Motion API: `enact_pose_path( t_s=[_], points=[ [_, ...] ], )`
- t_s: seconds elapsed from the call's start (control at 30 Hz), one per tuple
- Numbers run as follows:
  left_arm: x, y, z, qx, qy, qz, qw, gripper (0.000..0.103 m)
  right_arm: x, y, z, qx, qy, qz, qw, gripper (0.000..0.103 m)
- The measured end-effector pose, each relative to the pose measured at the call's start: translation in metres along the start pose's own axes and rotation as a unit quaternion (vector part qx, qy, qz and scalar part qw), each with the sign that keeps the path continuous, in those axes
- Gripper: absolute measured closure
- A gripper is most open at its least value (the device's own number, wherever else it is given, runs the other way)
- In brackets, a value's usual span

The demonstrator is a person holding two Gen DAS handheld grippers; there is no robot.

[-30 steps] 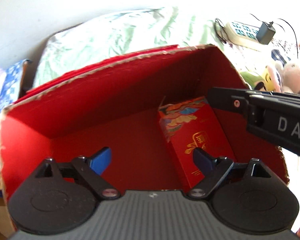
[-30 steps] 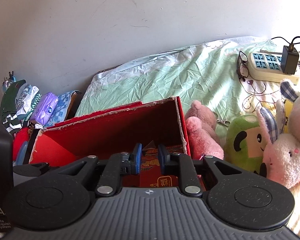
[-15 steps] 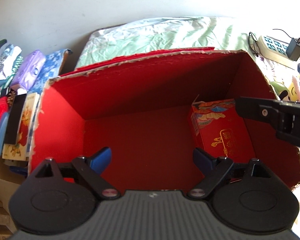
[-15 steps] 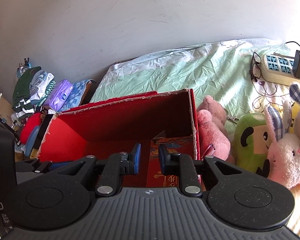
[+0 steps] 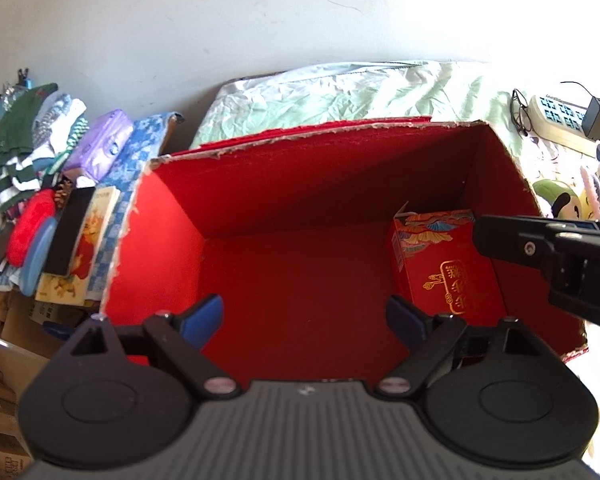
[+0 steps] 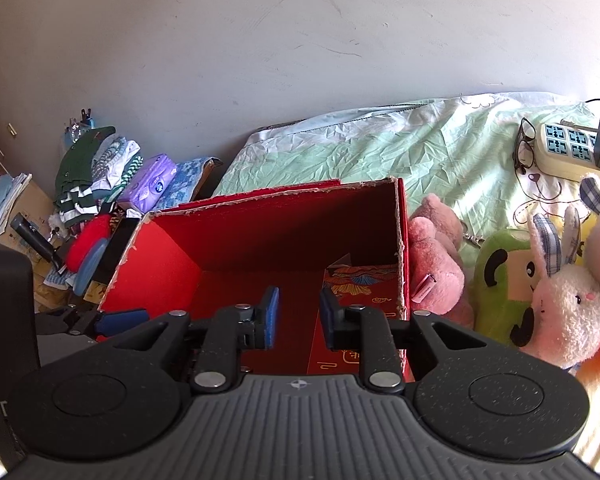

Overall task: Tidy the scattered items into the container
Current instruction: 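Raise the open right gripper up out of the container, then move the right gripper to the beige slippers tied with red ribbon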

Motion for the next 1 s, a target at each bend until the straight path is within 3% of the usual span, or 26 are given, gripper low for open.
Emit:
enact_pose_path(
  t_s=[0.23, 0.47, 0.6, 1.0],
  points=[
    [0.002, 0.013, 0.022, -0.007, -0.013, 0.018, 0.9997, 0.015, 0.003, 0.008, 0.025, -0.010, -0.019, 0.019, 1.000, 0.073],
    [0.012, 0.029, 0.031, 0.000, -0.059, 0.061, 0.9964, 0.014, 0.003, 0.024, 0.039, -0.009, -0.053, 0.030, 0.998, 0.071],
    [0.018, 0.036, 0.041, -0.017, -0.086, 0.080, 0.9929, 0.008, 0.002, 0.035, 0.045, -0.004, -0.071, 0.033, 0.997, 0.071],
    [0.020, 0.047, 0.062, -0.015, -0.098, 0.073, 0.9924, 0.008, 0.003, 0.057, 0.046, 0.003, -0.066, 0.044, 0.997, 0.069]
  ],
)
Point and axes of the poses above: each gripper's, at about its wrist camera, not at the fingertips, and z roughly against the way its jaws point, x to its left, y to its underside, the point moved 6 cm from there along -z, roughly the way its jaws point, and after that the axes turned 5 degrees about -x, right-handed, at the moved point
